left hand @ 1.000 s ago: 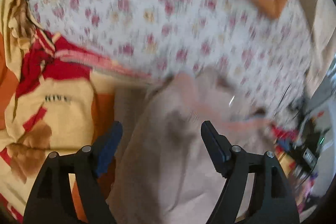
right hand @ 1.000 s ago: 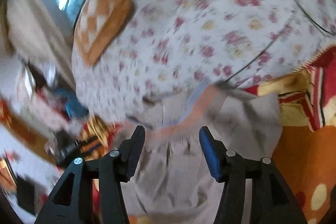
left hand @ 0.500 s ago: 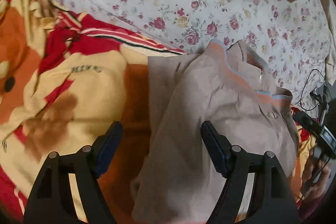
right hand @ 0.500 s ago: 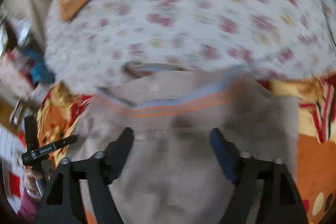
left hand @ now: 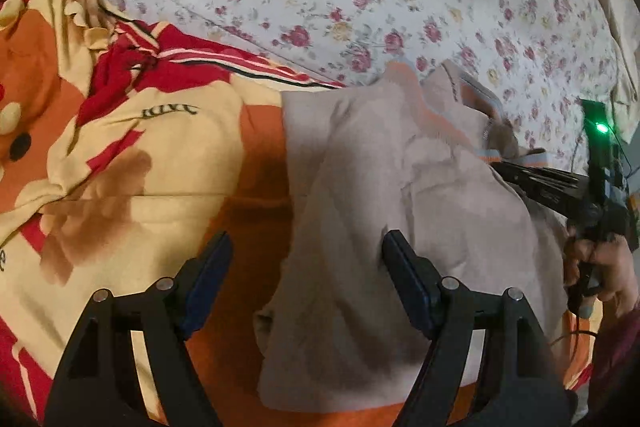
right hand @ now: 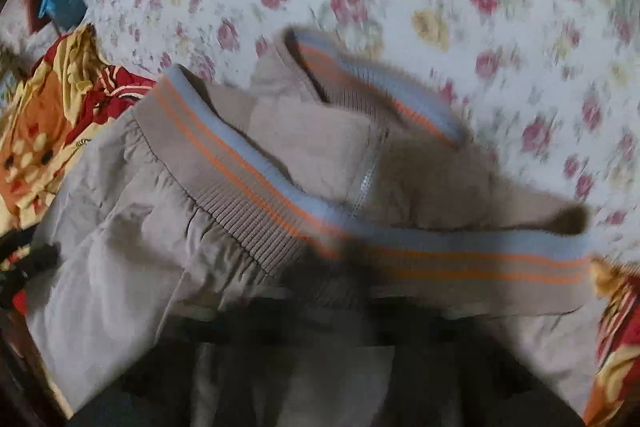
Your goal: Fold large clothes
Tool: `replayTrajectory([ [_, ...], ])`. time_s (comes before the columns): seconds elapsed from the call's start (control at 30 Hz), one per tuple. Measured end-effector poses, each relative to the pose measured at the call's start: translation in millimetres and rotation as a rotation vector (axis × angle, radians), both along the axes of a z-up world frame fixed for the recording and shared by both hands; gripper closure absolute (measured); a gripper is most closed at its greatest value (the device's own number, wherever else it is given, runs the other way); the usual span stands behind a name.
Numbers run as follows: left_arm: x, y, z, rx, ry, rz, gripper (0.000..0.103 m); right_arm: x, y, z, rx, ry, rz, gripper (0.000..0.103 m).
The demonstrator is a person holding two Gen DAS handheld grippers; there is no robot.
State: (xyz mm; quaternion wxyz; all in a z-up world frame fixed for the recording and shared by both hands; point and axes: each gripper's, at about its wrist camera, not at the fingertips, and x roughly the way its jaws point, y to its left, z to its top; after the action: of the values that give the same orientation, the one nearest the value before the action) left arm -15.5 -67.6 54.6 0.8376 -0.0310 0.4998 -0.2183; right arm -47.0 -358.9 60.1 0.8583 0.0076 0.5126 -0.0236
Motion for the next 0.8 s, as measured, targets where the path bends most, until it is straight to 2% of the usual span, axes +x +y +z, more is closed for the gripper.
replayTrajectory([
  [0.13,3.1,11.6,11.3,-0.048,-0.026,0.035,0.026,1.4,2.6,22.4,-0.069,-0.077,0.012,0.097],
  [0.2,2.5,16.5,17.7,-0.067,-0.056,0.052,0.026,9.0,-10.6,34.9,-0.077,-0.136,-0.048,0.098],
  [0.27,2.3,19.2,20.3,-0.090,-0.067,0.058,0.026,24.4,-21.8,34.5,-0.058,-0.163,-0.109,0.100],
  [0.37,3.3,15.2,18.4,-0.123,-0.035,0.015,0.026,44.9,-24.8,12.8,-0.128,-0.144,-0.165,0.101],
  [0.5,-1.0,7.0,16.0,-0.130,-0.003,-0.060,0.026,53.2,-16.6,-17.4,-0.130,-0.090,-0.159,0.100],
  [0.6,-3.5,1.5,10.4,-0.102,0.001,-0.070,0.026,36.2,-18.2,-4.5,-0.026,-0.078,-0.142,0.090],
  [0.63,-4.3,0.3,8.6,-0.093,0.005,-0.068,0.026,26.7,-22.5,3.6,0.011,-0.075,-0.142,0.075],
  [0.67,-4.1,-1.1,5.4,-0.081,0.012,-0.064,0.026,15.5,-26.9,12.7,0.042,-0.080,-0.144,0.065],
  [0.7,-4.0,-1.0,3.5,-0.075,0.014,-0.059,0.026,-5.5,-34.8,27.3,0.058,-0.100,-0.156,0.049],
  [0.73,-3.8,-1.3,1.4,-0.065,0.016,-0.050,0.026,-20.7,-40.8,35.9,0.052,-0.114,-0.169,0.039],
  [0.8,-4.4,-1.8,-1.2,-0.048,0.008,-0.033,0.026,-56.9,-55.4,50.4,0.028,-0.133,-0.202,0.036],
])
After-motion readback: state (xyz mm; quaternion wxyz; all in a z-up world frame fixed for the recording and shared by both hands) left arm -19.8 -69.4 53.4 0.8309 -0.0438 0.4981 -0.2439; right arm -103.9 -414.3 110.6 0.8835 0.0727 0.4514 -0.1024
